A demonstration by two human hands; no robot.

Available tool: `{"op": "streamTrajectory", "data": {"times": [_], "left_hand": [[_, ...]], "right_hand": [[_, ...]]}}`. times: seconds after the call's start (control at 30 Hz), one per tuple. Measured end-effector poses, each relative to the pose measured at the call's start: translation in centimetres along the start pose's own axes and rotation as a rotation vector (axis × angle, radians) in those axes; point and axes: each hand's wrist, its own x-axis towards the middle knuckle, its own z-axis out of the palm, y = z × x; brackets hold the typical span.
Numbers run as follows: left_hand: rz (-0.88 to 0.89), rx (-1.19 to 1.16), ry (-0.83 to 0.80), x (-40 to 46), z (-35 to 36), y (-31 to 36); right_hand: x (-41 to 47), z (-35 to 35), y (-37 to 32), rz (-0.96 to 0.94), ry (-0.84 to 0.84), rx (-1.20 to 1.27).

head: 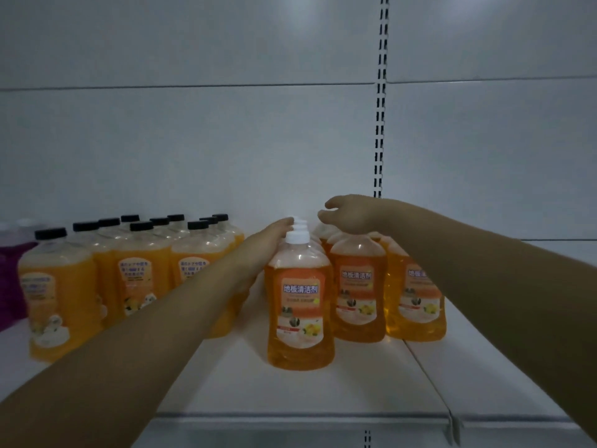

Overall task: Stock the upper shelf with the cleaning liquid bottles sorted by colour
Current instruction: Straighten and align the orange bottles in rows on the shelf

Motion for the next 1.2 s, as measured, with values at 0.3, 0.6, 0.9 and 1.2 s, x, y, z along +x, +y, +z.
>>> {"op": "streamTrajectory", "data": {"times": [0.3, 0.6, 0.9, 1.2], "left_hand": [[-0.155, -0.037, -0.020, 1.3, 0.1, 0.3], [-0.169, -0.193, 0.010, 2.6, 0.3, 0.2], [-0.171, -0.147, 0.127, 2.8, 0.9, 0.0], [-0.009, 0.050, -0.028, -0.9, 0.1, 1.3]], "right_hand": [[2.5, 0.5, 0.7, -0.054, -0.130, -0.051], [3.7, 0.6, 1.3, -0.002, -0.103, 0.015], [4.1, 1.0, 1.5, -0.018, -0.067, 0.027], [4.0, -0.7, -0.6, -0.155, -0.017, -0.040]]}}
